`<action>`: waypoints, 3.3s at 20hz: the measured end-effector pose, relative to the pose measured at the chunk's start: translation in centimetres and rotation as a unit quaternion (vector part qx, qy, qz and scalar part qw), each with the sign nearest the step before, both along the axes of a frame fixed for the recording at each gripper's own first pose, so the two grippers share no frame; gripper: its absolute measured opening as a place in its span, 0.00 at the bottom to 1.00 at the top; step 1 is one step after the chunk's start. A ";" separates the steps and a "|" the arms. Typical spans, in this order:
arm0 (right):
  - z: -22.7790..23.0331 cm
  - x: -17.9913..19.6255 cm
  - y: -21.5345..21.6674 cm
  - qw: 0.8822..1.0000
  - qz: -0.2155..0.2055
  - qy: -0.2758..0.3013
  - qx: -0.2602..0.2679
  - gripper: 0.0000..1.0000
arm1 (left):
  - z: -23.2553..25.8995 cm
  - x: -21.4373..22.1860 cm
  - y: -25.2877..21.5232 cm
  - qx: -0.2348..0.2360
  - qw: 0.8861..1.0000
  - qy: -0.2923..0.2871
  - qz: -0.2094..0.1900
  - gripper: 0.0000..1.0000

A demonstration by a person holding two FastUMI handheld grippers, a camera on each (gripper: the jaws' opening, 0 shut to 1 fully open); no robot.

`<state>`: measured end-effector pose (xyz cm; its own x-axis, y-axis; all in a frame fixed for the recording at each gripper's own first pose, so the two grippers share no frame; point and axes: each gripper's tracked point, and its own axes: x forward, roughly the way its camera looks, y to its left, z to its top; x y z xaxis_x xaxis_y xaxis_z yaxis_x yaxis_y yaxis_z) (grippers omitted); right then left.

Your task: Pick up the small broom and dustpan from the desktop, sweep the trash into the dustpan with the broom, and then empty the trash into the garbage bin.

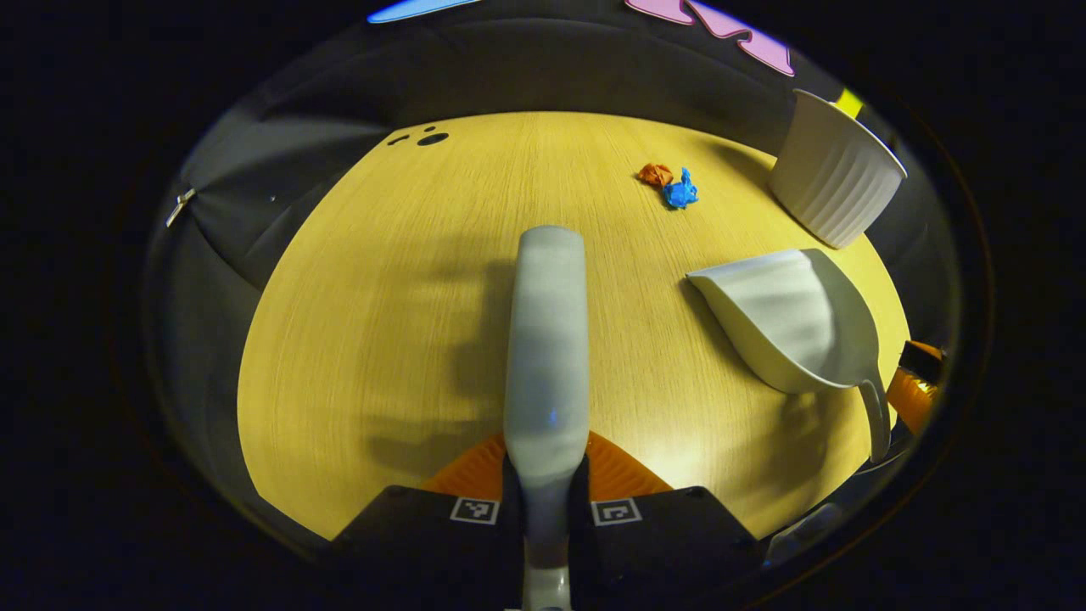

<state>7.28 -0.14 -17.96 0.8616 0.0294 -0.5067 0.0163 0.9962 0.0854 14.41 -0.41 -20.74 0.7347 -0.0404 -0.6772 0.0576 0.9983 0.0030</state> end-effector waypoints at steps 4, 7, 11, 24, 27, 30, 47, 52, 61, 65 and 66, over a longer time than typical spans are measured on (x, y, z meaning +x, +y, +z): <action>-1.3 0.4 0.4 0.999 -0.006 0.031 0.016 0.99 | 2.6 -0.9 1.0 -0.017 0.999 -0.039 0.014 0.25; -2.6 0.5 0.8 0.999 0.000 0.051 0.011 0.99 | 4.8 -2.3 1.8 -0.039 0.997 -0.067 0.030 0.25; -4.5 0.6 0.4 0.997 0.003 0.074 -0.010 0.99 | 6.3 -3.8 3.2 -0.045 0.994 -0.082 0.051 0.25; -7.9 2.4 0.1 0.989 0.015 0.142 -0.038 0.66 | 7.5 -4.4 4.1 -0.023 0.993 -0.085 0.072 0.25; -7.9 2.3 0.5 0.987 0.036 0.146 -0.051 0.51 | 7.3 -3.9 3.6 -0.024 0.994 -0.080 0.072 0.26; -7.9 2.2 0.5 0.986 0.046 0.154 -0.052 0.40 | 7.1 -2.9 3.3 -0.018 0.995 -0.069 0.067 0.25; -6.4 3.2 -2.6 0.979 0.107 0.161 -0.069 0.36 | 9.0 13.8 -0.6 0.091 0.992 -0.036 -0.086 0.25; -6.2 3.5 -4.3 0.976 0.127 0.162 -0.076 0.35 | 8.7 19.2 -4.1 0.133 0.980 -0.026 -0.148 0.25; -6.3 3.1 -5.8 0.969 0.168 0.163 -0.082 0.39 | 7.0 20.3 -10.1 0.176 0.944 0.017 -0.279 0.24; -6.7 3.0 -6.7 0.966 0.183 0.160 -0.091 0.36 | 5.5 16.7 -13.3 0.143 0.932 0.052 -0.330 0.27; -6.6 2.9 -6.6 0.965 0.185 0.158 -0.092 0.36 | 5.2 15.5 -14.0 0.134 0.931 0.063 -0.332 0.24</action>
